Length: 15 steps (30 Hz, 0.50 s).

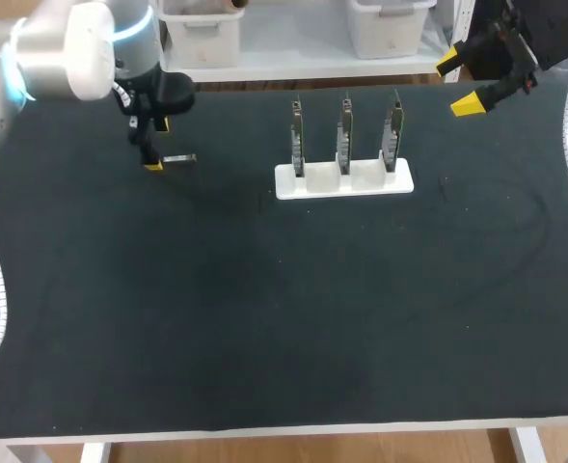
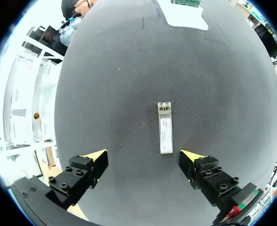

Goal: Pick up the optical module with the left hand, and insert it into the network port with the right hand.

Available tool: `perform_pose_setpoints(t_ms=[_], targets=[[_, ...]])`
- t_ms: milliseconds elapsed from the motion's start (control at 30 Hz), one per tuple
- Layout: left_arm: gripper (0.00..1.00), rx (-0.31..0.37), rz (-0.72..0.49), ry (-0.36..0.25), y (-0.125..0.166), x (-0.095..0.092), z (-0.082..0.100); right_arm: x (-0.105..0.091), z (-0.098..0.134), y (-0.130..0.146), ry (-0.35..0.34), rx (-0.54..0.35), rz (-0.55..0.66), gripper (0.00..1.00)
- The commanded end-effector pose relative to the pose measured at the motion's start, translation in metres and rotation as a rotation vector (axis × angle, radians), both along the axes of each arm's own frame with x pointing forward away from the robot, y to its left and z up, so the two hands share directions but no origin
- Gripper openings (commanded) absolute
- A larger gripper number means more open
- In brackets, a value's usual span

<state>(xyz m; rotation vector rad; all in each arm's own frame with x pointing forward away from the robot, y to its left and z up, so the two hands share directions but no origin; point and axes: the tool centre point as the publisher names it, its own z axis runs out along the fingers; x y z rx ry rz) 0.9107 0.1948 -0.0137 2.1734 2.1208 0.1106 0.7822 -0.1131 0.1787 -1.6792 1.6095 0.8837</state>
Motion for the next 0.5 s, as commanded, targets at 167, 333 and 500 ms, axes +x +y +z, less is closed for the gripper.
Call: perform_pose_setpoints(t_ms=[167,333,500], targets=[[1.0,-0.002,0.015,0.386,0.005,0.013,0.0048,0.0002,0.0,0.0001,0.0,0.0,0.0,1.0],[1.0,-0.033,0.015,0.376,0.0048,0.0139,0.0055,0.0002,0.0,0.0001,0.0,0.0,0.0,1.0],[1.0,-0.033,0.015,0.376,0.0048,0.0139,0.0055,0.0002,0.0,0.0001,0.0,0.0,0.0,1.0]])
